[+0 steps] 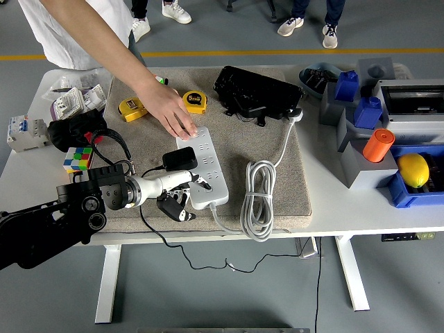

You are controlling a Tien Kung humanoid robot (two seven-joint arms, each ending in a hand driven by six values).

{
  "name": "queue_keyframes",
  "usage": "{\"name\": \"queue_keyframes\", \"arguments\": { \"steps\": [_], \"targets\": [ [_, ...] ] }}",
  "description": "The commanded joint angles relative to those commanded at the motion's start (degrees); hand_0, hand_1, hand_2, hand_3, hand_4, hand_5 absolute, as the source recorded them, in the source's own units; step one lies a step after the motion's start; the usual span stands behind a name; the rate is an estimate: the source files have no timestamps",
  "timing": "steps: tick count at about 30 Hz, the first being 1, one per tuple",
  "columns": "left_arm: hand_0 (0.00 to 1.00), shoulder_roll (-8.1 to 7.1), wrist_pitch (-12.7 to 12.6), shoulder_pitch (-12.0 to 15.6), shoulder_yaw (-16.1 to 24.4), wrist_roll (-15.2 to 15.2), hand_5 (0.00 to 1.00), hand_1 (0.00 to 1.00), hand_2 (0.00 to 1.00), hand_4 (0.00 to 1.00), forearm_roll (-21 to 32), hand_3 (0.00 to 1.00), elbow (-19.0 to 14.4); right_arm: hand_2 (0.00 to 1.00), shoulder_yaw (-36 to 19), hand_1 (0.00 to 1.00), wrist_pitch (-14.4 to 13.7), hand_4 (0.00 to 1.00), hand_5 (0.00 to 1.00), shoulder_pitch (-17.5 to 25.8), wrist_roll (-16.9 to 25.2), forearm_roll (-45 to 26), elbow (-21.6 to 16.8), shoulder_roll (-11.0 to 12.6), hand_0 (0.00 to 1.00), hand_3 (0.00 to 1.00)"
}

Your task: Put the plug near the board,insert it into the board,press the button,pull the plug out

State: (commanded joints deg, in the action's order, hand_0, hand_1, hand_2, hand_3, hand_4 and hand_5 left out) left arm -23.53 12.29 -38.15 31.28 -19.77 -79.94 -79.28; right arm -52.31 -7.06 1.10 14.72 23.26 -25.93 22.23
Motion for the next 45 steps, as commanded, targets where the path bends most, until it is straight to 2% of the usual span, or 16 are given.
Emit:
{"name": "queue_keyframes", "arguments": {
  "steps": [3,4,8,9,10,13,15,16,18,21,22,25,31,39,40,45],
  "targets": [
    [0.039,-0.19,-0.13,0.22,1.55,0.31,0.002,0.126,0.226,0.738,0.07,0.822,-1.21,0.674,-0.12,0.699,0.0,0.998,0.513,0.05,-0.01,0.0,0.0,0.0,0.699,0.573],
    [0.043,-0.25,-0.22,0.32,1.98,0.4,0.002,0.128,0.231,0.691,0.16,0.82,-1.53,0.674,-0.15,0.699,0.01,0.998,0.512,0.07,-0.02,0.02,-0.01,0.0,0.699,0.574],
    [0.043,-0.55,-2.44,1.33,3.75,3.46,0.002,0.128,0.231,0.691,0.81,0.82,-1.84,0.674,-0.36,0.699,0.0,0.998,0.512,0.08,-0.01,0.09,-0.04,-0.02,0.699,0.574],
    [0.043,-0.58,-4.0,1.78,4.35,5.64,0.002,0.128,0.231,0.691,0.69,0.82,-1.53,0.674,-0.41,0.699,0.0,0.998,0.512,0.1,-0.01,0.08,-0.01,-0.08,0.699,0.574],
    [0.153,-0.57,-5.6,2.24,4.95,7.96,0.032,0.221,0.383,0.815,0.92,0.759,-1.15,0.674,-0.42,0.699,0.0,0.998,0.512,0.12,-0.01,0.07,0.02,-0.15,0.699,0.574],
    [0.153,-0.4,-10.58,3.37,6.6,13.93,0.032,0.221,0.383,0.815,1.71,0.759,-0.08,0.674,-0.48,0.699,0.0,0.998,0.512,0.23,-0.03,0.07,0.06,-0.38,0.699,0.574],
    [0.153,-0.25,-13.24,3.69,7.21,16.82,0.032,0.221,0.383,0.815,1.93,0.759,0.46,0.674,-0.4,0.699,0.02,0.998,0.512,0.25,-0.03,0.03,0.09,-0.43,0.699,0.574],
    [0.32,-0.15,-14.46,3.78,7.44,18.25,0.383,0.507,0.54,0.998,2.26,0.751,0.9,0.675,-0.37,0.699,0.02,0.998,0.512,0.21,-0.03,0.04,0.08,-0.42,0.699,0.574],
    [0.32,0.08,-16.38,3.82,7.42,20.5,0.383,0.507,0.54,0.998,2.97,0.751,1.98,0.675,-0.47,0.699,0.03,0.998,0.512,0.13,-0.03,0.07,0.07,-0.45,0.699,0.574],
    [0.32,0.24,-18.14,3.81,7.16,22.14,0.383,0.507,0.54,0.998,2.46,0.751,2.99,0.675,-0.49,0.699,0.04,0.998,0.512,0.04,-0.03,0.09,0.05,-0.4,0.699,0.574],
    [0.679,0.34,-18.61,3.81,7.08,22.46,0.508,0.722,0.709,0.998,2.06,0.746,3.33,0.674,-0.5,0.699,0.04,0.998,0.511,0.03,-0.02,0.09,0.05,-0.38,0.699,0.574],
    [0.679,0.62,-20.25,3.7,6.7,23.85,0.508,0.722,0.709,0.998,1.47,0.746,4.44,0.674,-0.41,0.699,0.05,0.998,0.511,0.05,-0.02,0.09,0.07,-0.33,0.699,0.574],
    [0.707,1.35,-24.15,3.22,5.21,24.66,0.516,0.747,0.729,0.998,-1.42,0.761,7.52,0.674,-0.16,0.699,0.06,0.998,0.511,0.08,-0.01,0.05,0.07,-0.18,0.699,0.574],
    [0.706,2.71,-25.66,2.0,2.8,22.26,0.494,0.736,0.717,0.998,-6.95,0.732,12.1,0.674,0.04,0.699,0.06,0.998,0.512,0.01,0.01,0.0,0.02,0.0,0.699,0.574],
    [0.69,2.83,-25.69,1.93,2.62,21.96,0.394,0.719,0.715,0.998,-7.38,0.72,12.44,0.674,0.05,0.7,0.06,0.998,0.512,0.02,0.01,0.01,0.0,0.03,0.699,0.574],
    [0.69,3.49,-26.57,1.61,1.43,21.45,0.394,0.719,0.715,0.998,-9.33,0.72,14.94,0.674,0.2,0.7,0.07,0.998,0.512,0.1,0.03,-0.12,0.01,0.16,0.699,0.574]
  ]
}}
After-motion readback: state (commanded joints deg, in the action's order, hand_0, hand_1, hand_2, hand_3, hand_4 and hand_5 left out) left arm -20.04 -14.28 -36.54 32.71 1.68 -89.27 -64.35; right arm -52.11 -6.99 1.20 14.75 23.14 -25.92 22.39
